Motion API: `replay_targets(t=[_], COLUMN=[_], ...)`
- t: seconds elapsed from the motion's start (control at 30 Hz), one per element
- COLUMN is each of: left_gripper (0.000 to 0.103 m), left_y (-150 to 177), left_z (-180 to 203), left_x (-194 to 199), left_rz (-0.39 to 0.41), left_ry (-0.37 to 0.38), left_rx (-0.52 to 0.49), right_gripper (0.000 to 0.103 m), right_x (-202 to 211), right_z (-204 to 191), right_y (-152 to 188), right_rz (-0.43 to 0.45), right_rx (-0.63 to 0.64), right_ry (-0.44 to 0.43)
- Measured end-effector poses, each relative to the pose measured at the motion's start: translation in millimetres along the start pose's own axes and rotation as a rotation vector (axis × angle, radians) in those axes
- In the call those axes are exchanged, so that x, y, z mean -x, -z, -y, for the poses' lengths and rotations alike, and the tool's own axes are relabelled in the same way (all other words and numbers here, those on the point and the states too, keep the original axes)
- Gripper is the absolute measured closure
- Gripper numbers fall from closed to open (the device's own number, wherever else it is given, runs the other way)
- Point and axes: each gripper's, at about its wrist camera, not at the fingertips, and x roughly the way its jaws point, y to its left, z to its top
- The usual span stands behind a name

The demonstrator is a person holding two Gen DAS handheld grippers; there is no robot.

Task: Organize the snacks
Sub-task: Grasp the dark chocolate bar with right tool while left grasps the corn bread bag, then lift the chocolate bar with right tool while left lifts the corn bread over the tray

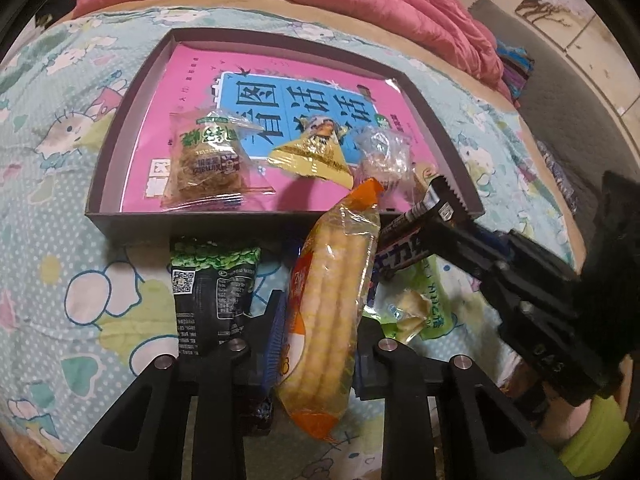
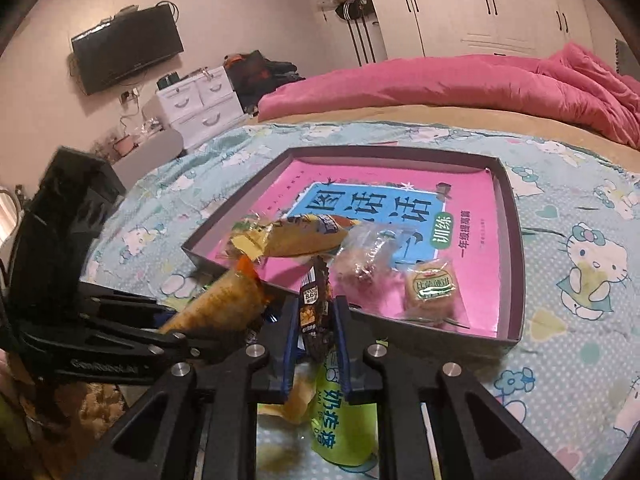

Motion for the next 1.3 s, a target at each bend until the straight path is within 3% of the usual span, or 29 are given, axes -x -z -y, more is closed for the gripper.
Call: replay_targets(t=[0.53, 0.93, 1.3], left_gripper=[0.08, 0.08, 0.08], left_y=[5, 1, -3], left_z=[-7, -12, -29], left_x=[20, 61, 88], left_rz=[0.039, 0.13, 0.208], left_ry=[0.011, 0.021, -0.005], left_rx=[0.007, 0.026, 0.08], right_gripper=[0.085, 0.085, 0.085], right_x=[-30, 8, 38], right_z=[-5, 11, 37], right_y=[10, -1, -10], right_rz=[-0.092, 0.03, 0.139], right_rx=[0.017, -0.082, -0.163], right_ry=[0.032, -0.043, 0.005])
